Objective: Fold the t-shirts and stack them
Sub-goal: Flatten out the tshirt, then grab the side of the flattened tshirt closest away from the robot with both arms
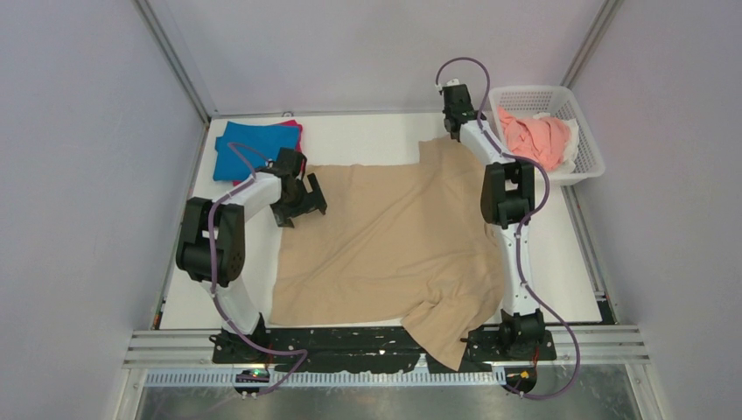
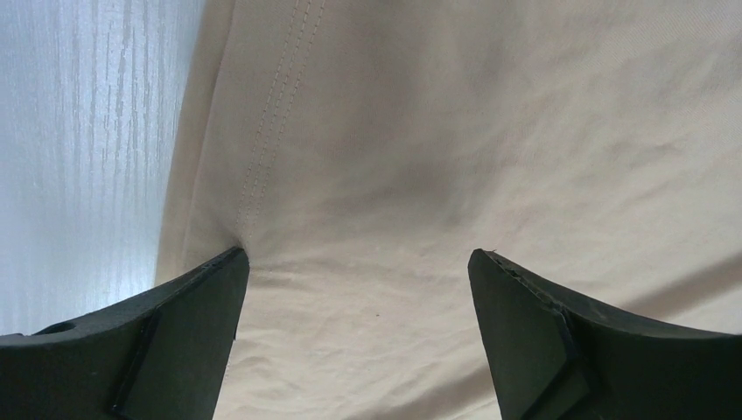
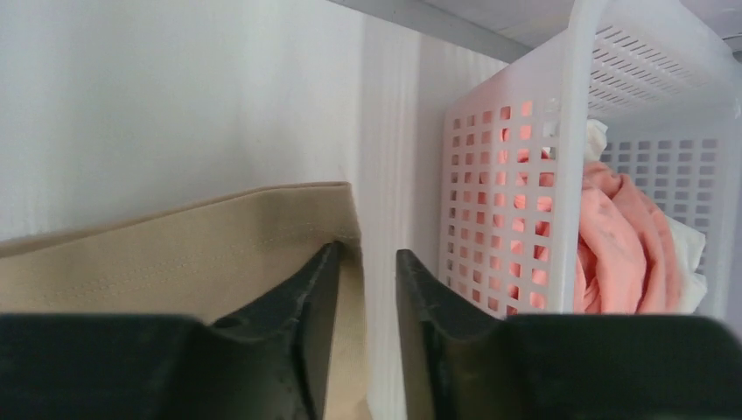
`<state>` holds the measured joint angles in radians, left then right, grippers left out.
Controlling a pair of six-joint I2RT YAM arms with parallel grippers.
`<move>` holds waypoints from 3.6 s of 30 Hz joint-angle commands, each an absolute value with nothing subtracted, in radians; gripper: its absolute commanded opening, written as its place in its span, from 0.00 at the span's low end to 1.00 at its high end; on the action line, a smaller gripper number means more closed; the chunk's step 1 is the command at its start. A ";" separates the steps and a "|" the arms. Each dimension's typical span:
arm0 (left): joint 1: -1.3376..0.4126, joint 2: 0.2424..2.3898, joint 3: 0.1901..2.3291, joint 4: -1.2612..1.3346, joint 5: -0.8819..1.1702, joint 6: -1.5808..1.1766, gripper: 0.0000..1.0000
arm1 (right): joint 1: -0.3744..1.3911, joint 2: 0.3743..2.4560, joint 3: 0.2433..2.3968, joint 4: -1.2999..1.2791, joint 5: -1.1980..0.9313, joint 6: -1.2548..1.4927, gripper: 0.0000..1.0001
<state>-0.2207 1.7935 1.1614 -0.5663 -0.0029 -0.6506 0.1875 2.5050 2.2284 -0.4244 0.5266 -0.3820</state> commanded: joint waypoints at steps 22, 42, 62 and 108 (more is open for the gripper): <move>-0.304 1.704 1.170 -0.552 0.103 -0.639 0.99 | 0.213 1.694 1.214 -0.539 0.078 0.337 0.95; -0.234 2.079 1.551 -0.769 0.120 -0.622 0.99 | 0.134 2.127 1.642 -0.691 -0.063 0.280 0.95; -0.198 2.257 1.973 -0.936 0.160 -0.578 0.99 | 0.119 2.306 2.082 -0.858 -0.053 0.174 0.95; -0.311 0.971 0.397 -0.634 -0.177 -1.054 0.05 | 0.454 0.949 0.735 -0.712 0.355 0.444 0.95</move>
